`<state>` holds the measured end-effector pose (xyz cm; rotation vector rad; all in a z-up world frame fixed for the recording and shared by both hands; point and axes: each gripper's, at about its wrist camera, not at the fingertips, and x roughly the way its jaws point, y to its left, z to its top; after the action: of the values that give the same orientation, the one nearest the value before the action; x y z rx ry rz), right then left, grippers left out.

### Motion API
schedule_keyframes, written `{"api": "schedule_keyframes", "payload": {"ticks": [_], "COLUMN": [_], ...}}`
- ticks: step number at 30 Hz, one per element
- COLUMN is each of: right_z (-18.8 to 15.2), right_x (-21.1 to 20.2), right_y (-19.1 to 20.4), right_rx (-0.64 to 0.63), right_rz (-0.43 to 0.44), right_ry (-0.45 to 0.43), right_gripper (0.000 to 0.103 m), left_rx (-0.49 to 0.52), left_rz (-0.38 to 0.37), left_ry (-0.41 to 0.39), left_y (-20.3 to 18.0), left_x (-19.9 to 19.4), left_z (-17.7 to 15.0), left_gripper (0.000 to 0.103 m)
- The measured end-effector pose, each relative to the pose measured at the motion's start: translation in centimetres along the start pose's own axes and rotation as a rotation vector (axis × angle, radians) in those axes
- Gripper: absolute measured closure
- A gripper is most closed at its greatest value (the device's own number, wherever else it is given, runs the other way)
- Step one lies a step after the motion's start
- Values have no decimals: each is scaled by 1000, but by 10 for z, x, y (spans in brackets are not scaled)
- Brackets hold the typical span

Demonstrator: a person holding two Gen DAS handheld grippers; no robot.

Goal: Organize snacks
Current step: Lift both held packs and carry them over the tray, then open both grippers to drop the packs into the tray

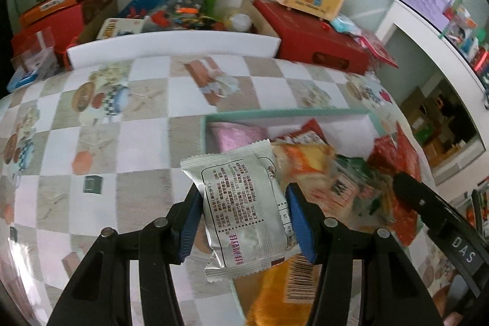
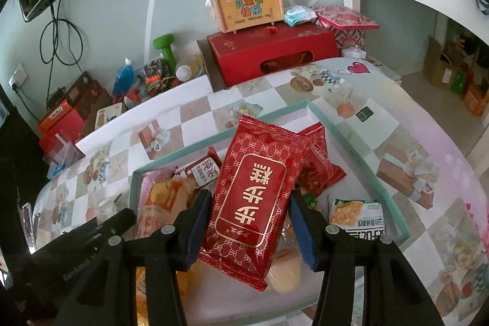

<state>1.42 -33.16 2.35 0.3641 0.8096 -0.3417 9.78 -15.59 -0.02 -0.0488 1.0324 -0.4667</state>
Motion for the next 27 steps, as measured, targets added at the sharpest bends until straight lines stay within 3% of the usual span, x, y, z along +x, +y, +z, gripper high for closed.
{"api": "schedule_keyframes", "payload": {"ticks": [9, 21, 27], "right_z": [-3, -7, -8], "right_x": [8, 20, 18], "right_y": [-7, -1, 5], "right_rx": [6, -28, -56], "right_rz": [-15, -18, -31], "right_ry": [32, 78, 76], "right_gripper": [49, 47, 38], "left_rx": [36, 25, 26], "left_rz": [-54, -53, -26], "left_ry": [38, 47, 48], "left_y": [-18, -16, -16], "left_x": [13, 18, 14], "left_z": [-6, -6, -5], "left_gripper": [47, 46, 45]}}
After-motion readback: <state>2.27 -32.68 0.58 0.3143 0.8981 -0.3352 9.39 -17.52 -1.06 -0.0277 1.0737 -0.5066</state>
